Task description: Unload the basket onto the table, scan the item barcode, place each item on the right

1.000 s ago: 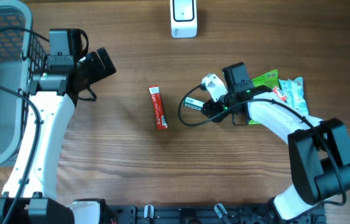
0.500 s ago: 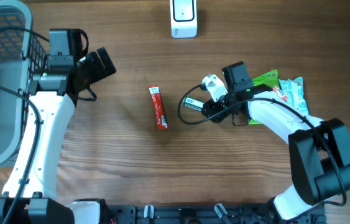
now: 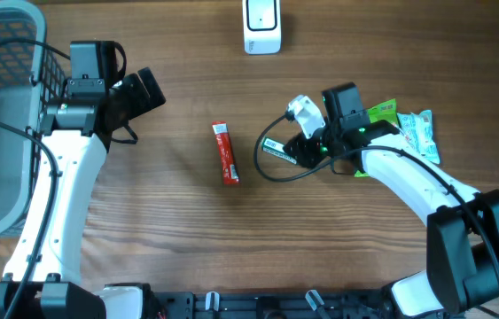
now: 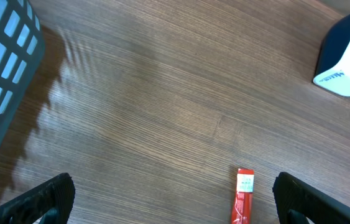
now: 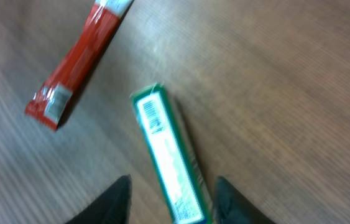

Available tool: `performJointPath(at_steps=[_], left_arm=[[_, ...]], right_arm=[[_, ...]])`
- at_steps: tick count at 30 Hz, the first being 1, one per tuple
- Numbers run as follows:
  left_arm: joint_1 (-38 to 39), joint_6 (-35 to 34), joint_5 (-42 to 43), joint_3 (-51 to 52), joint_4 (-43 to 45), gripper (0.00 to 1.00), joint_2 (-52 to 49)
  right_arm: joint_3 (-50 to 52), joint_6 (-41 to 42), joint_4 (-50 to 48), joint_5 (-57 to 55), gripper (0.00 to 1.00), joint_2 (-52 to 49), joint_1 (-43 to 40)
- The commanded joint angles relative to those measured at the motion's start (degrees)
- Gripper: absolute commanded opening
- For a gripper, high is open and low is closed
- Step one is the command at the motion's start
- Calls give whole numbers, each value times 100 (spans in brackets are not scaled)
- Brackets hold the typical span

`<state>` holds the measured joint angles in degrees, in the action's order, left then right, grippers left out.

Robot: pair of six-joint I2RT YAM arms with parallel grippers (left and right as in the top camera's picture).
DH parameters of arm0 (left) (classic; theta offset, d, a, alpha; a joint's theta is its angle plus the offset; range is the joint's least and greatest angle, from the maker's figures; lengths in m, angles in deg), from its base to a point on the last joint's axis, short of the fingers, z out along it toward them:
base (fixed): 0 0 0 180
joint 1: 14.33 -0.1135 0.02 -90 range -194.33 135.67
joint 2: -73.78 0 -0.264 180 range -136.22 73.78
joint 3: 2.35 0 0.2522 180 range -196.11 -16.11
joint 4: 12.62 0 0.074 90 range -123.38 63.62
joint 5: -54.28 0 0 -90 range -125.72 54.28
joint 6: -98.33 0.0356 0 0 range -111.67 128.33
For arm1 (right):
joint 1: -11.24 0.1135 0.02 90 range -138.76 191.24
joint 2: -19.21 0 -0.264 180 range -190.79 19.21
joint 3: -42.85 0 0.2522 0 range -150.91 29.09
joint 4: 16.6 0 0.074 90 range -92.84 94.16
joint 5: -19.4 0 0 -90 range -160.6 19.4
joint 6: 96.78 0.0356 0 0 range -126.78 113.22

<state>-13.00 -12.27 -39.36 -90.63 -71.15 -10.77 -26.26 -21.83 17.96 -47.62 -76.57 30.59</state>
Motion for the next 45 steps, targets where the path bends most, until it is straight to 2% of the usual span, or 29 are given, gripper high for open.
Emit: performJointPath(at_steps=[1, 3, 9, 18, 22, 26, 29, 33, 36, 37, 40, 45], left_arm=[[-33, 70, -74, -39, 7, 100, -26], [-33, 70, -74, -39, 7, 100, -26], [-33, 70, -74, -37, 7, 100, -26], [-33, 68, -74, -39, 7, 100, -26], [-33, 70, -74, -37, 7, 100, -26], [-33, 68, -74, -37, 7, 100, -26], [-33, 70, -74, -39, 7, 100, -26], [-33, 70, -74, -37, 7, 100, -26], [-33, 70, -74, -39, 7, 100, -26], [-33, 70, -74, -37, 7, 100, -26], [-33, 70, -74, -39, 7, 100, -26], [-33, 68, -74, -37, 7, 100, -26]], right_arm=[[-131, 352, -326, -118, 29, -162, 20], [-131, 365, -439, -127, 25, -326, 17], [-131, 608, -407, -177, 23, -675, 20], [-133, 588, 98, 1272, 20, -544, 20], [-133, 166, 592, 1338, 21, -487, 24], [-133, -404, 841, 2105, 24, -485, 48], [-133, 39, 546, 2337, 24, -481, 48], [-133, 1019, 162, 1565, 25, -354, 52], [-177, 1545, 116, 811, 33, -164, 74], [-199, 1591, 103, 505, 47, -87, 125], [-203, 1672, 85, -337, 66, -11, 426], [-201, 1668, 177, -1665, 69, -149, 1213]])
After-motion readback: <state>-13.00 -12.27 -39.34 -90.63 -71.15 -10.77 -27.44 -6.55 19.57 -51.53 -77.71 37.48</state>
